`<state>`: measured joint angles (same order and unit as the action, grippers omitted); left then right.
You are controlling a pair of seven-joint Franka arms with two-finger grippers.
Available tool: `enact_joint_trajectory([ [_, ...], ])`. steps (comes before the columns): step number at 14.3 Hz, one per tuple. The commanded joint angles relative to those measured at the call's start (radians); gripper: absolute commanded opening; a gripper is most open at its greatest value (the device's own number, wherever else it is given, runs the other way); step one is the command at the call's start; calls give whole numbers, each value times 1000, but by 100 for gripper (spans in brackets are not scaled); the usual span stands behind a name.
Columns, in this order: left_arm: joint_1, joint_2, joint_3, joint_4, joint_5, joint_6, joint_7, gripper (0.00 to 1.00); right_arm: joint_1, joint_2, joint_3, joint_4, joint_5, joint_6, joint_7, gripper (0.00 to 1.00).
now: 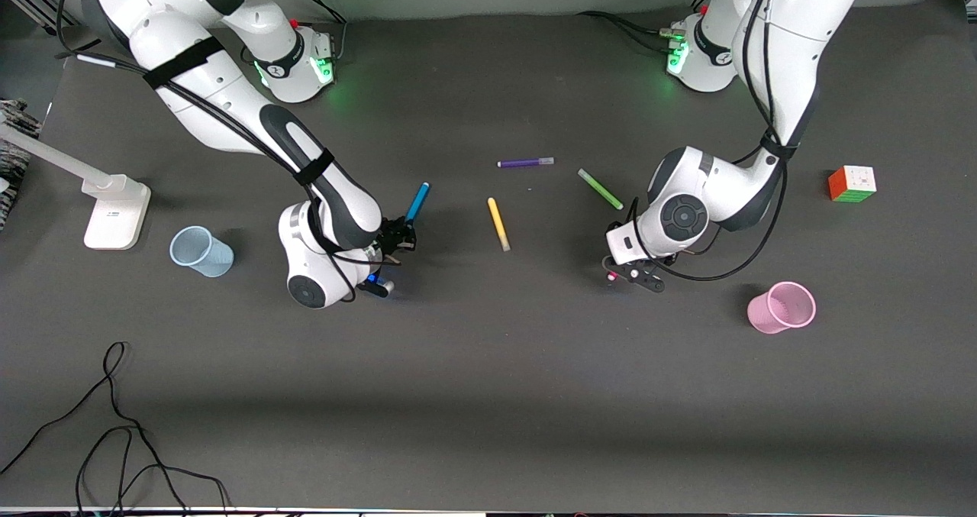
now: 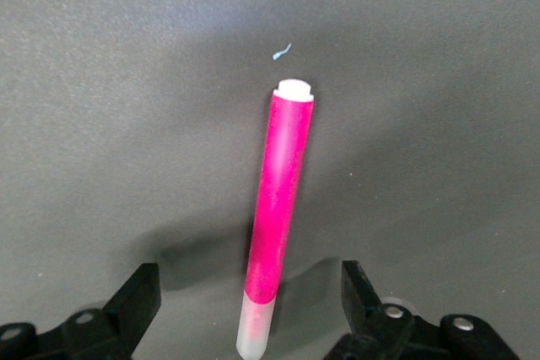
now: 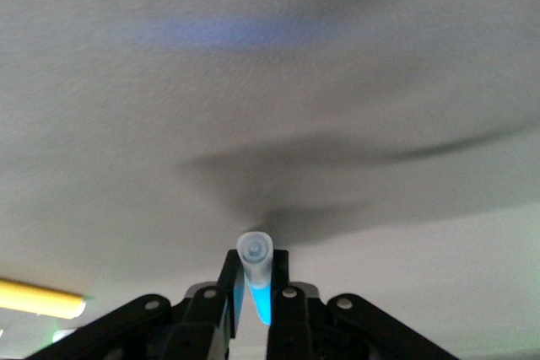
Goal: Place pink and blue markers in matching cups
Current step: 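Grasp the blue marker with the right gripper while the left gripper grasps the pink marker, then carry the blue marker over the blue cup while the left gripper carries pink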
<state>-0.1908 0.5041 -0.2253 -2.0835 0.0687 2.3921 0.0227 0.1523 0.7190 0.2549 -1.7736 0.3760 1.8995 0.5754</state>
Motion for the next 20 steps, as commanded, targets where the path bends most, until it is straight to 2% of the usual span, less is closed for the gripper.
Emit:
enact_joint_trajectory([
  [1, -4, -15, 3, 2, 16, -16, 0, 81, -7, -111, -34, -14, 11, -98, 21, 0],
  [3, -3, -18, 3, 6, 16, -48, 0, 62, -7, -165, -95, 40, -35, -233, 9, 0],
  [4, 1, -21, 3, 10, 16, -71, 5, 56, -7, -197, -126, 68, -108, -294, 1, 0],
  [7, 4, -33, 3, 11, 16, -94, 13, 34, -7, -353, -143, 69, -299, -349, -38, 0],
  [9, 4, -32, 3, 19, 16, -117, 13, 19, -7, -464, -163, 53, -371, -344, -51, 0],
  [10, 4, -32, 3, 20, 16, -117, 13, 13, -8, -518, -178, 45, -400, -342, -118, 0],
  [13, 4, -27, 3, 20, 16, -114, 13, 12, -7, -627, -255, 42, -475, -338, -348, 0],
  [15, 4, -32, 3, 23, 16, -119, 10, 3, -8, -661, -307, 39, -512, -304, -478, 0],
  [16, 4, -39, 3, 26, 16, -126, 6, 3, -7, -671, -327, 22, -528, -274, -540, 0],
  [18, 10, -64, 4, 78, 14, -229, 11, 3, -7, -725, -397, -108, -574, -89, -648, 0],
  [20, 37, -82, 3, 181, 11, -399, 17, 2, -7, -786, -451, -275, -574, 124, -727, 0],
])
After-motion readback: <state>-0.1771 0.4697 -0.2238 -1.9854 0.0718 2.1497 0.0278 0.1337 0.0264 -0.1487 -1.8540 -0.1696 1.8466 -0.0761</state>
